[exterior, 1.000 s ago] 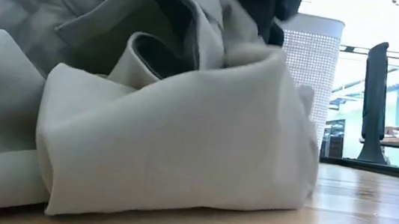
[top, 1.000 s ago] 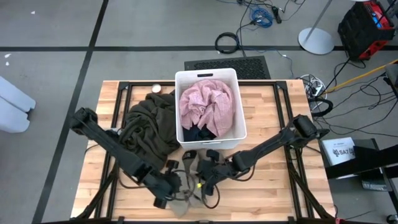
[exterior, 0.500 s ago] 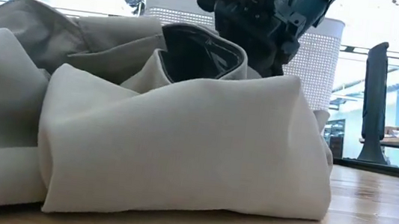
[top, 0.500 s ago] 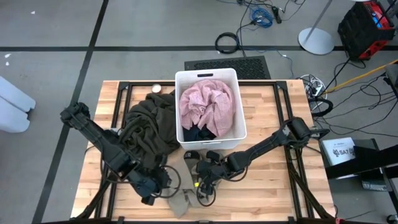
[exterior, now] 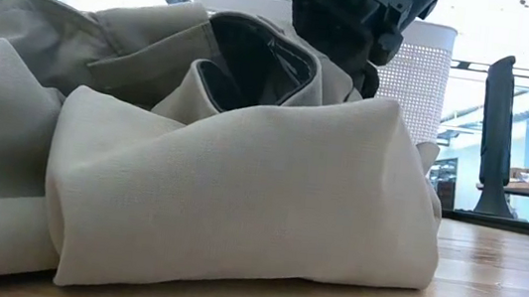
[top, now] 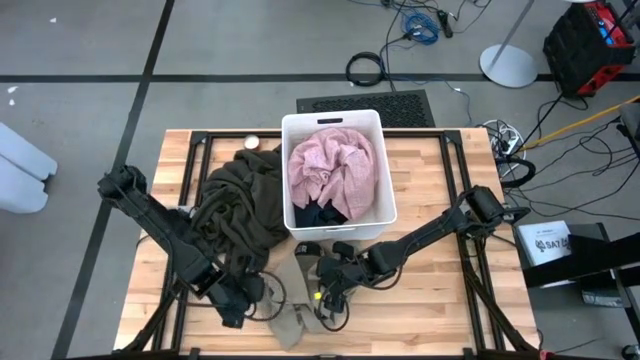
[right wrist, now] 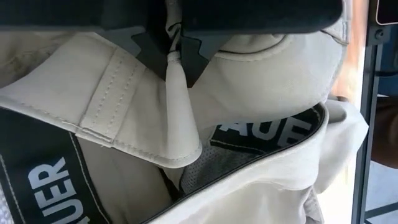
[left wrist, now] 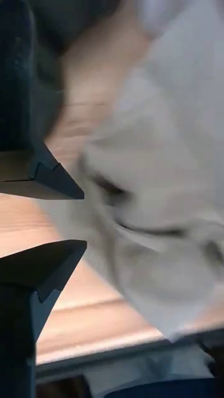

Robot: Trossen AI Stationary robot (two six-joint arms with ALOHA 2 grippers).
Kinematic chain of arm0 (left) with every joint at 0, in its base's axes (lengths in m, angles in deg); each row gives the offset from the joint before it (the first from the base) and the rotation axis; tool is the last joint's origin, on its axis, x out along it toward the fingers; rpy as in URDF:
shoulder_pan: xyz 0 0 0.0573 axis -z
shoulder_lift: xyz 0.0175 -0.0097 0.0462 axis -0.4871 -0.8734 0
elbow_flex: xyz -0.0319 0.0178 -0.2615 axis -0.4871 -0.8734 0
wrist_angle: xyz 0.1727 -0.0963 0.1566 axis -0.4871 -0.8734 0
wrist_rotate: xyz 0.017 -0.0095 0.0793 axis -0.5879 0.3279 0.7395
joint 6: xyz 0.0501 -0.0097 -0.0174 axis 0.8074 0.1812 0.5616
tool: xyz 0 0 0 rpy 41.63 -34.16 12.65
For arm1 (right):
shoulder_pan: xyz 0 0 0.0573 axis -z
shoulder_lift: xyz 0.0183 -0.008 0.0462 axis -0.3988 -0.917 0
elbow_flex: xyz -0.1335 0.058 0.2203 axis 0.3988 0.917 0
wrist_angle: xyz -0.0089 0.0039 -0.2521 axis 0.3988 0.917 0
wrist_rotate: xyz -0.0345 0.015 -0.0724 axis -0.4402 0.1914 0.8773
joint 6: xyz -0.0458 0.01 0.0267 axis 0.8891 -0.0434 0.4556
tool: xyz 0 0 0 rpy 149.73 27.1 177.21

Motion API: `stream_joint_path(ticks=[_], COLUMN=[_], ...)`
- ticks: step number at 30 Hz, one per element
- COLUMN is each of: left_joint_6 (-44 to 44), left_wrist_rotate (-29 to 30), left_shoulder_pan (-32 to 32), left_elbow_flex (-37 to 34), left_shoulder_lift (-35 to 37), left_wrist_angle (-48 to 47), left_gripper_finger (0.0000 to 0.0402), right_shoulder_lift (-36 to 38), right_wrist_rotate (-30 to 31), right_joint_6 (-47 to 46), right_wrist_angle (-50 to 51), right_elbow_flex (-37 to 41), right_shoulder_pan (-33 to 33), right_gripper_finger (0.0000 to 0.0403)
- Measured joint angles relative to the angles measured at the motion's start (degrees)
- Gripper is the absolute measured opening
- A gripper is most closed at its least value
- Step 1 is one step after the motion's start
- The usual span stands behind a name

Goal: Sort clothes
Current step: Put the light brown shorts into the laundry bin

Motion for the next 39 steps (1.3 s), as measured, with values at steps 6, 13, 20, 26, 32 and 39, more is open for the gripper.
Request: stream_joint_path(ticks=[6, 13, 20, 26, 32, 39], left_joint_6=[-5.61, -5.72, -5.69, -5.63, -3.53, 3.42], left_wrist_rotate=[-6.42, -11.42, -12.19, -15.59, -15.83, -13.13], left_shoulder_pan=[-2.40, -4.40, -6.50, -8.39, -9.18, -8.53], left_elbow_flex=[-7.03, -11.96, -13.38, -13.25, -12.24, -12.16], left_shoulder_lift=[0.00, 0.00, -2.57, -8.65, -9.88, -9.92], left_wrist_angle=[2.47, 10.83, 12.06, 15.08, 14.47, 14.70], left_gripper_finger=[0.0123, 0.0123, 0.0123, 0.0123, 0.0119, 0.0014], right_shoulder_lift=[0.12, 0.14, 0.16, 0.18, 0.18, 0.22], right_wrist_rotate=[0.02, 0.02, 0.04, -0.08, -0.11, -0.15], right_joint_6=[0.00, 0.00, 0.37, 0.44, 0.46, 0.91], right_wrist_angle=[-0.01, -0.05, -0.07, -0.07, -0.03, 0.10], right_elbow_flex=[0.00, 0.00, 0.00, 0.00, 0.00, 0.00], right_shoulder_pan=[0.00, 0.04, 0.04, 0.07, 0.04, 0.04], right_gripper_finger=[0.0000, 0.0000, 0.0000, 0.0000, 0.0000, 0.0000])
